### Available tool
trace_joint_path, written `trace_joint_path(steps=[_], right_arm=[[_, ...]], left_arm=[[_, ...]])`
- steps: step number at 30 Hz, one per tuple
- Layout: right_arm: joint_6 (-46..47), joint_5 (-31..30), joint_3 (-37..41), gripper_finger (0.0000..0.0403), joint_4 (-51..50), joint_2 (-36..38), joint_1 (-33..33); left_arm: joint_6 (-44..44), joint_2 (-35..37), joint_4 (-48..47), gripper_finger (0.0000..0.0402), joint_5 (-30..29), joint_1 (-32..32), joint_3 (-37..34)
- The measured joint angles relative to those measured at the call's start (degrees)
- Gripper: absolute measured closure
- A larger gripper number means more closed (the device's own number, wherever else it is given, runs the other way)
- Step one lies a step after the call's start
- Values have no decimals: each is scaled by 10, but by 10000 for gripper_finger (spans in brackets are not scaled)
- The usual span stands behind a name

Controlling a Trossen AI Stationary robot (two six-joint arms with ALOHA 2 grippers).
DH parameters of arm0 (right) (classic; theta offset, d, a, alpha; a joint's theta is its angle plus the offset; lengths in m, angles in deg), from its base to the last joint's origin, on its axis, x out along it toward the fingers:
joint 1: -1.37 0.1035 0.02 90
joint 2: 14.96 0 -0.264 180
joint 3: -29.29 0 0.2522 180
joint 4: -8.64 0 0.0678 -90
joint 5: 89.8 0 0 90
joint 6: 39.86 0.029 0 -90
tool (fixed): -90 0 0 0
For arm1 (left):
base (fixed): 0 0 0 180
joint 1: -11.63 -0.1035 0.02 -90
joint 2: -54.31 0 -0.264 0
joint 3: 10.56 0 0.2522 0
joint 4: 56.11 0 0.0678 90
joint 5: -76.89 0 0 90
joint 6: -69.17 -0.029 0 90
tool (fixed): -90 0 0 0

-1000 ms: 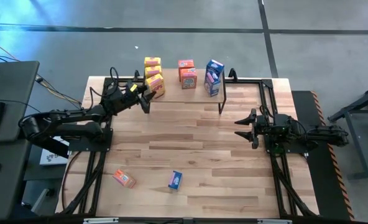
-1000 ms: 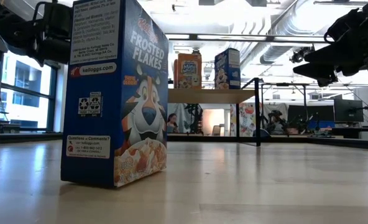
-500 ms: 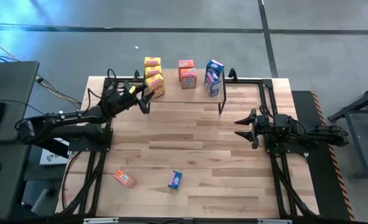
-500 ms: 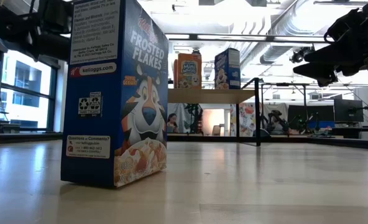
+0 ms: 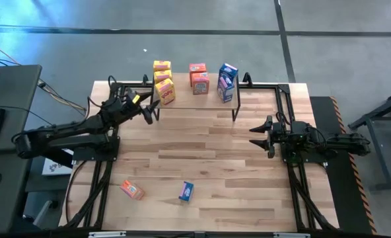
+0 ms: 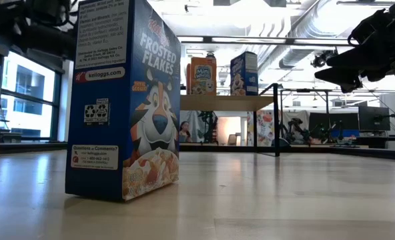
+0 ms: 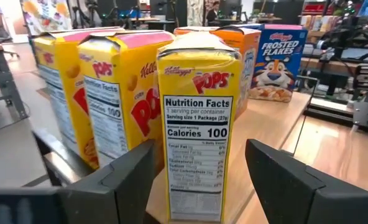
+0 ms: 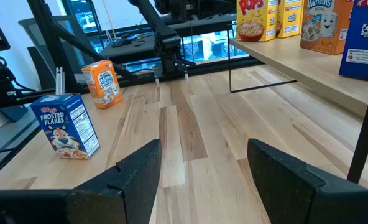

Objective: Stack cereal on shelf
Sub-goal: Put the yellow cereal box aligned with the other yellow cereal box on the shelf

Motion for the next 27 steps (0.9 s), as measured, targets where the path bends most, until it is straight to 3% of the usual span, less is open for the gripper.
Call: trace_joint_path(steps=[7,13,21,27], right_arm=[[0,0,0,171,0,0,0],[0,0,0,171,0,0,0],[0,0,0,171,0,0,0],[0,0,0,171,0,0,0]], left_arm=[[-2,66,-57,163,-29,31,0],[5,80,-68,163,-31,98,0],[5,39,-28,163,-79,184,0],[-3,-37,53,163,-111,197,0]])
